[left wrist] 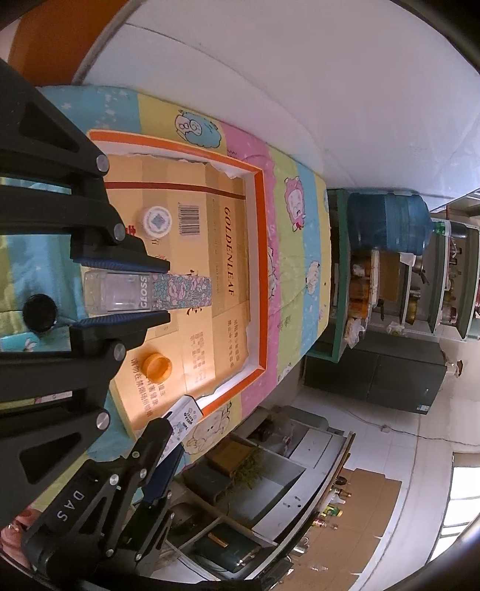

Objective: Organize rigid objects
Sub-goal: 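Carry the gloss tube with the left gripper while the right gripper carries the Hello Kitty box into the tray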

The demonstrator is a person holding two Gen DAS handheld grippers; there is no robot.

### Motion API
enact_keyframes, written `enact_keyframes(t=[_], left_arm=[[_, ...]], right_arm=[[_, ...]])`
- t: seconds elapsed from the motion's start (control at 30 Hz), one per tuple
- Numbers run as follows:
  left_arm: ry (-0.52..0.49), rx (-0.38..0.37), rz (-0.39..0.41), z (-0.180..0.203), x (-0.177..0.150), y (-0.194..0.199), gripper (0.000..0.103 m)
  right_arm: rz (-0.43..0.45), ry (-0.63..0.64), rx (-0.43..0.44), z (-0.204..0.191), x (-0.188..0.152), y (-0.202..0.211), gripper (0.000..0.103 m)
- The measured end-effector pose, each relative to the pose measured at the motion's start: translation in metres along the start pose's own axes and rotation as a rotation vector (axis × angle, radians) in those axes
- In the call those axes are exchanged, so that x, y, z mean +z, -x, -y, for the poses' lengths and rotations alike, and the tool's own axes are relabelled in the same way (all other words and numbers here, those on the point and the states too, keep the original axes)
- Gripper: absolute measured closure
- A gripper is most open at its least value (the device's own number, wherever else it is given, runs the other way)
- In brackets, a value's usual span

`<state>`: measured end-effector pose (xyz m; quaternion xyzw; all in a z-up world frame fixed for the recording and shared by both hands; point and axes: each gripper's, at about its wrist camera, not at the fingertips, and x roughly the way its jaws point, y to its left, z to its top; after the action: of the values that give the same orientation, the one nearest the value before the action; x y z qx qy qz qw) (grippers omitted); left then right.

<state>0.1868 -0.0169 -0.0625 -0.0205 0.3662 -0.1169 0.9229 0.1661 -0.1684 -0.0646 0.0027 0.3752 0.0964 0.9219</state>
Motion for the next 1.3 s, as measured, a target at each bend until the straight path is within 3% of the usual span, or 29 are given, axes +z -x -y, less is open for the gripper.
enact_keyframes(t=[0.63,1.3], left_arm=[[-0.011,0.017,-0.041,0.002,0.02,-0.044,0.083],[0.013,0.019,-0.12,-0.005,0.017,-0.088,0.083]], right_arm=[[-0.014,-0.007,0.001,0.016,0.027,-0.041,0.076],[-0.089,-0.028,0.006,0.033,0.029,-0.092,0.076]])
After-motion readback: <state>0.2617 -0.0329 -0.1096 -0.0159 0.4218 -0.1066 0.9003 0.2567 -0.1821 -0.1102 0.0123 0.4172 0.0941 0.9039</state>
